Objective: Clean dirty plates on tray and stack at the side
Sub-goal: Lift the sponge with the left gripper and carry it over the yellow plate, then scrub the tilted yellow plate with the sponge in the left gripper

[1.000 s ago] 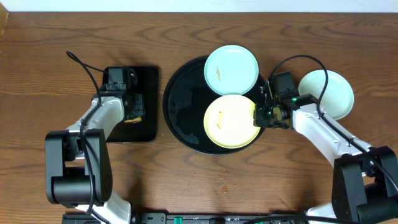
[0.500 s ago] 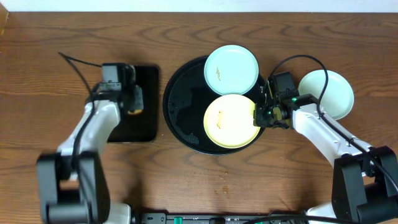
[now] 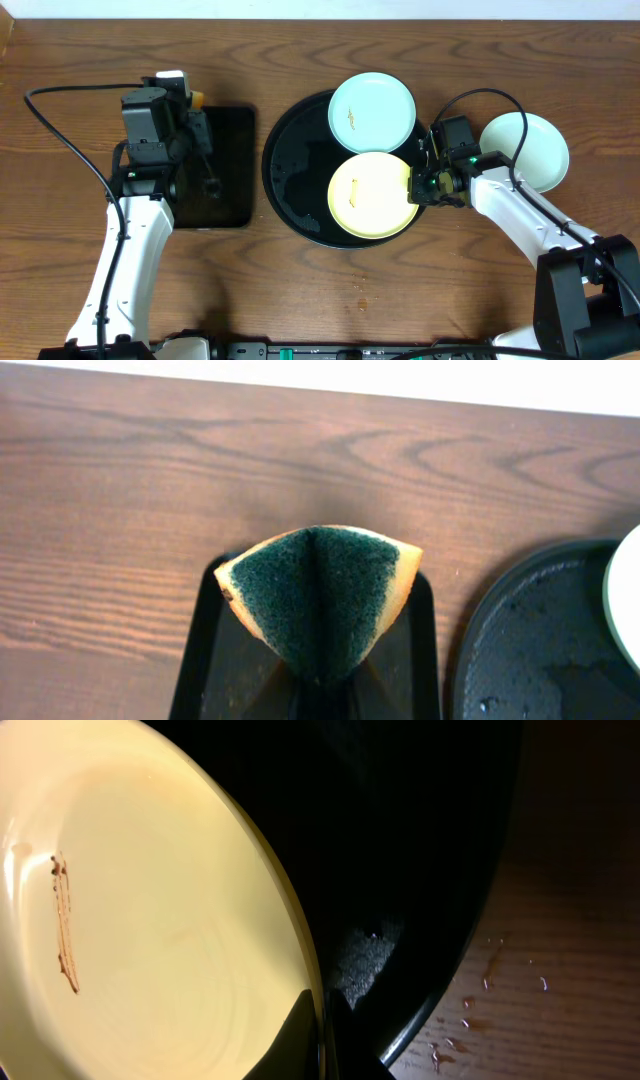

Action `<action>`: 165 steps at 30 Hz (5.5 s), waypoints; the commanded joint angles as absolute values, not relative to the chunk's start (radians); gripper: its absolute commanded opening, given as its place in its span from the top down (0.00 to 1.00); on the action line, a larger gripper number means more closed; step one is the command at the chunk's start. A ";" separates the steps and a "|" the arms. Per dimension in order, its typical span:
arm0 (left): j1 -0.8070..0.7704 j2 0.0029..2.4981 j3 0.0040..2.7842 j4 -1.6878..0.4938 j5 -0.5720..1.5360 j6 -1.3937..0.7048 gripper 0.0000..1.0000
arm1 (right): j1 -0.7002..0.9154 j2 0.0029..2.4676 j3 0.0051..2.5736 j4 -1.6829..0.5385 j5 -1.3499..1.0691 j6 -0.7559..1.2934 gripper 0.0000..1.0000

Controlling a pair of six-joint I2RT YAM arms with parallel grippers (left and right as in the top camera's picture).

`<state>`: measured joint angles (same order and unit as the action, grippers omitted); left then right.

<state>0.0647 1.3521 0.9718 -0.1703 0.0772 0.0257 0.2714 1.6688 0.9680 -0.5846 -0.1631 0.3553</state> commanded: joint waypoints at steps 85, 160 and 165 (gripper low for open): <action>-0.594 1.720 0.966 -0.141 0.324 -0.027 0.93 | 0.316 1.713 0.869 -0.421 -0.120 0.397 0.99; -0.592 1.756 0.932 0.212 0.231 0.071 0.93 | 0.316 1.721 0.869 -0.438 -0.120 0.396 0.99; -0.592 1.856 0.933 0.308 0.235 0.071 0.92 | 0.316 1.721 0.869 -0.437 -0.120 0.396 0.99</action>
<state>-0.5964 1.7966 0.9356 0.2539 0.2443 0.0536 0.3054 1.6951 0.8761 -0.4248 -0.1387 0.3946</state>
